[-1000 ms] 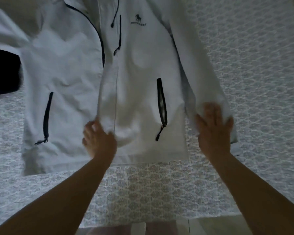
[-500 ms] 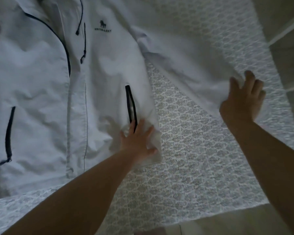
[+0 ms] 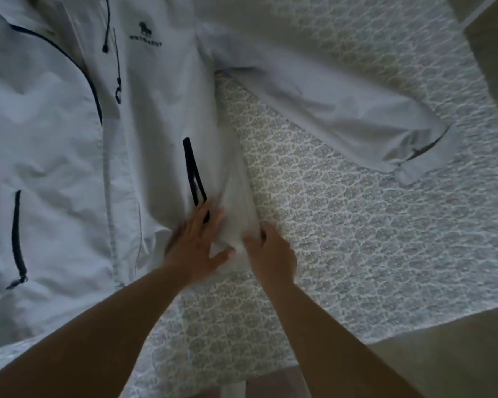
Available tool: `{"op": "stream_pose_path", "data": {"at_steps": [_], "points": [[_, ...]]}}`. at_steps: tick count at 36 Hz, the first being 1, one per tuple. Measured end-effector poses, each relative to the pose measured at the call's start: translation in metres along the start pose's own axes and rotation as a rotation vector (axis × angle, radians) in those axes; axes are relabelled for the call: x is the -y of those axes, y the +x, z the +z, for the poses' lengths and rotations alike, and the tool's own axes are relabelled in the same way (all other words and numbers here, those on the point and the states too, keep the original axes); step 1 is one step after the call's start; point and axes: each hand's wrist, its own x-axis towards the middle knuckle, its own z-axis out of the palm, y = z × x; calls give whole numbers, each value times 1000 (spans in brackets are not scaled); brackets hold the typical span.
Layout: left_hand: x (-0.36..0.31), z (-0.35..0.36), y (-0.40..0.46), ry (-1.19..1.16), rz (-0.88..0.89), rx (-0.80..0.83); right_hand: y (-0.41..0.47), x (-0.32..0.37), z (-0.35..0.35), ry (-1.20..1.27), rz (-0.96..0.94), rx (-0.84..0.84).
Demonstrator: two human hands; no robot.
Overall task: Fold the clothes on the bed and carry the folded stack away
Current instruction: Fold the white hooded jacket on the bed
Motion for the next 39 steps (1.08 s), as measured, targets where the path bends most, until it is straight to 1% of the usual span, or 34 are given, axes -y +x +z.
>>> {"op": "stream_pose_path", "data": {"at_steps": [2, 4, 5, 6, 8, 10, 11, 12, 14, 17, 20, 22, 24, 25, 26, 27, 28, 30, 31, 32, 33, 34, 35, 36, 37, 39], "points": [[0, -3, -3, -87, -7, -39, -4, 7, 10, -59, 11, 52], [-3, -3, -6, -187, -23, -115, -5, 12, 14, -79, 11, 3], [-5, -4, -8, -230, -46, -156, -6, 13, 14, -121, -24, -30], [-8, -5, -8, -275, -92, -196, -6, 12, 13, -177, -72, -53], [-16, -10, -3, -399, -245, -245, -5, 11, 10, -269, -140, -46], [-22, -15, 4, -542, -365, -237, -4, 12, 8, -299, -129, 12], [-24, -16, 8, -548, -387, -210, -3, 14, 7, -310, -124, 33], [-26, -16, 10, -494, -390, -170, -1, 16, 6, -337, -127, 39], [-29, -14, 11, -356, -370, -115, 3, 19, 5, -433, -153, 13], [-35, -11, 13, -278, -325, -85, 10, 22, -3, -609, -209, -57], [-38, -10, 16, -166, -244, -55, 13, 15, -13, -870, -368, -60], [-40, -10, 17, -136, -153, -25, 15, 7, -24, -895, -360, -45], [-42, -12, 15, -220, -53, 1, 21, -2, -34, -793, -261, 17], [-43, -15, 13, -329, -14, -18, 22, -4, -38, -733, -201, 69], [-43, -19, 10, -454, 15, -78, 23, -5, -40, -692, -158, 113], [-43, -23, 8, -549, 32, -184, 24, -5, -41, -675, -136, 127], [-41, -29, 6, -587, 16, -323, 24, -4, -42, -680, -129, 113], [-29, -38, 1, -572, -124, -619, 24, -3, -42, -679, -119, 37], [-20, -39, -2, -574, -235, -729, 24, -3, -41, -657, -113, 2], [-10, -39, -5, -585, -366, -788, 24, -2, -39, -629, -113, -28], [0, -36, -9, -593, -515, -789, 24, -1, -37, -609, -113, -45], [10, -32, -12, -594, -670, -734, 24, 1, -34, -612, -112, -46], [19, -27, -17, -589, -803, -640, 24, 2, -31, -630, -104, -36], [26, -21, -21, -584, -893, -539, 23, 4, -27, -652, -99, -29], [32, -17, -25, -579, -937, -464, 23, 6, -24, -669, -99, -25], [42, -13, -28, -570, -944, -410, 23, 10, -17, -690, -107, -36]]}}
